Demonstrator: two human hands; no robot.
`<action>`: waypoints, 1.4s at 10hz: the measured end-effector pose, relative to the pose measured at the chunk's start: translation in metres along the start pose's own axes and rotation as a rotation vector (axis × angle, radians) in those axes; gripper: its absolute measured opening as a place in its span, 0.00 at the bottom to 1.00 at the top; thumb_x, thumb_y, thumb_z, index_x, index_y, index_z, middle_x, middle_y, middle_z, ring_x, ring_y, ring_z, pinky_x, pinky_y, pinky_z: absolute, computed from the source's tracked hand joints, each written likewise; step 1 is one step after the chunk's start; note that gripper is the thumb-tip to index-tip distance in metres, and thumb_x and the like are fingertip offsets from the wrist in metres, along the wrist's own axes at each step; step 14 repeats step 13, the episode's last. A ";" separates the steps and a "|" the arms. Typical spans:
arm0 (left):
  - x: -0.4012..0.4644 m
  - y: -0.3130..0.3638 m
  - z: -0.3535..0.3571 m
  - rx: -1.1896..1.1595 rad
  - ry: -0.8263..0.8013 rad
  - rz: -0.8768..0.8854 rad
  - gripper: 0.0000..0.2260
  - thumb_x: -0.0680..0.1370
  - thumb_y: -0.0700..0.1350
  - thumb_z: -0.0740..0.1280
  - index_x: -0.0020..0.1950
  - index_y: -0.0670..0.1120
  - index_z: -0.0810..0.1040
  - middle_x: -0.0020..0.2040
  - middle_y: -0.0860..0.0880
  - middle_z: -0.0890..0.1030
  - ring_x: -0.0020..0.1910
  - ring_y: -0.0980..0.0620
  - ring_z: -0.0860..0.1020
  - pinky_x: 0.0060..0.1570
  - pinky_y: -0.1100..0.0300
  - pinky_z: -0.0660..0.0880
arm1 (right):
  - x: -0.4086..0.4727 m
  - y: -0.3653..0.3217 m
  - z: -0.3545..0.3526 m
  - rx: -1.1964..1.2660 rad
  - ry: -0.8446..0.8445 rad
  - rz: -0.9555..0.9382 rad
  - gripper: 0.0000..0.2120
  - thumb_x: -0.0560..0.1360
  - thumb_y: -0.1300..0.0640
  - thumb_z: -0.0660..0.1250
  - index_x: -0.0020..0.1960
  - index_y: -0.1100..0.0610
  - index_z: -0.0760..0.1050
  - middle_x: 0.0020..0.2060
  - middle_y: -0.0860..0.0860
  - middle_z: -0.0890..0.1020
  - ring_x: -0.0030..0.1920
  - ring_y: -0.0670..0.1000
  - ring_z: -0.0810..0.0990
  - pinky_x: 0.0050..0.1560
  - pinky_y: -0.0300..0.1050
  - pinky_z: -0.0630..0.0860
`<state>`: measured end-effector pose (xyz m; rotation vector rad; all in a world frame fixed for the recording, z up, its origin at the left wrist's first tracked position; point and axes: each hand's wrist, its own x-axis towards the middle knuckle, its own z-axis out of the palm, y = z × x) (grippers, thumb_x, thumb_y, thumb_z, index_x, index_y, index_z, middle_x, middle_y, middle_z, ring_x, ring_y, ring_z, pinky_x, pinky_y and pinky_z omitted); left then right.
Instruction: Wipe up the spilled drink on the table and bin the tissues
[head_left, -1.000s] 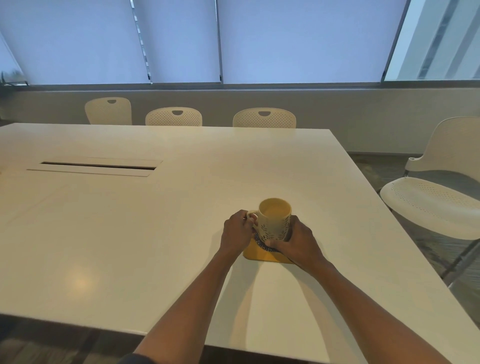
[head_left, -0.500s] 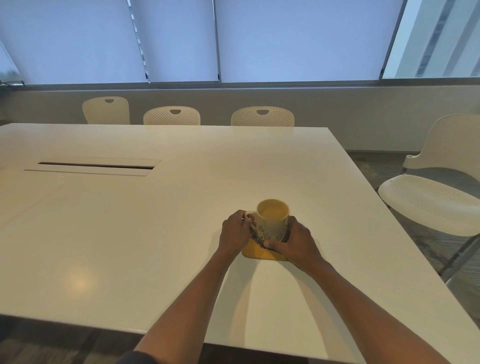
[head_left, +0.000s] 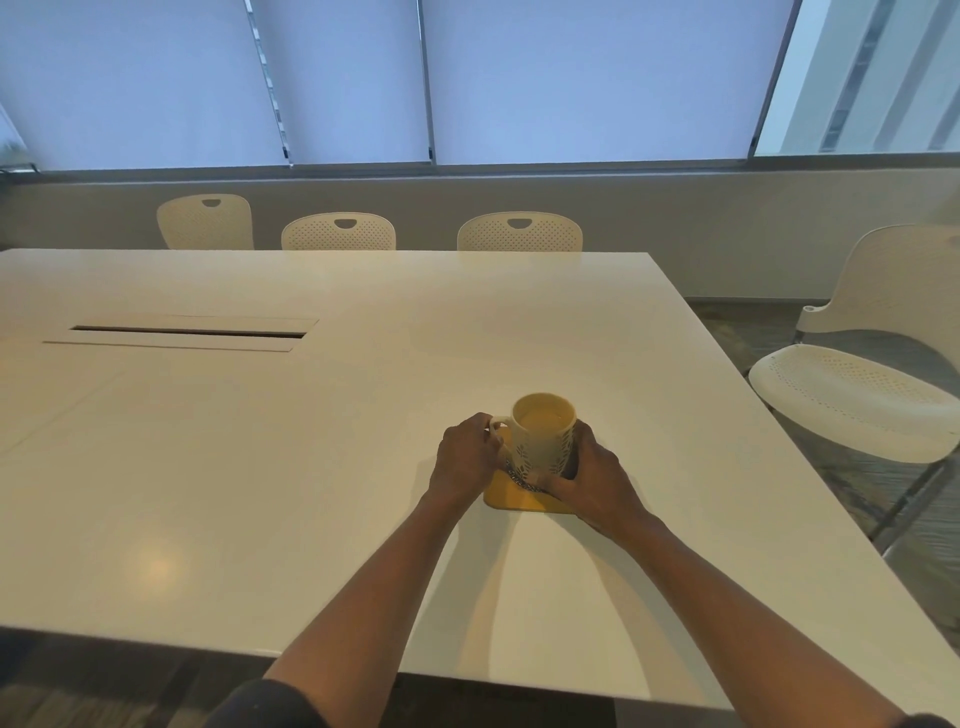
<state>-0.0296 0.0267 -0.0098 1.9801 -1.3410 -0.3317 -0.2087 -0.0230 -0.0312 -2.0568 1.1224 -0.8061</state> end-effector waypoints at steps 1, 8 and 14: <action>-0.004 0.003 -0.008 0.101 -0.004 0.067 0.08 0.79 0.40 0.60 0.53 0.44 0.77 0.44 0.45 0.83 0.42 0.43 0.80 0.43 0.48 0.79 | -0.005 -0.004 -0.001 0.033 0.022 -0.028 0.38 0.65 0.36 0.73 0.69 0.44 0.60 0.60 0.45 0.79 0.57 0.48 0.79 0.53 0.51 0.80; -0.036 0.029 -0.014 0.457 0.018 0.314 0.26 0.78 0.39 0.62 0.75 0.42 0.61 0.68 0.45 0.75 0.61 0.45 0.78 0.51 0.50 0.79 | -0.023 -0.040 -0.016 -0.268 0.082 -0.025 0.31 0.79 0.41 0.57 0.76 0.55 0.56 0.69 0.54 0.73 0.67 0.55 0.74 0.57 0.49 0.75; -0.013 0.072 -0.055 0.418 0.129 0.441 0.25 0.85 0.49 0.47 0.80 0.44 0.43 0.81 0.46 0.46 0.80 0.49 0.45 0.77 0.55 0.47 | 0.018 -0.089 -0.082 -0.497 0.301 -0.132 0.35 0.79 0.39 0.52 0.78 0.57 0.48 0.78 0.55 0.55 0.78 0.55 0.54 0.74 0.48 0.56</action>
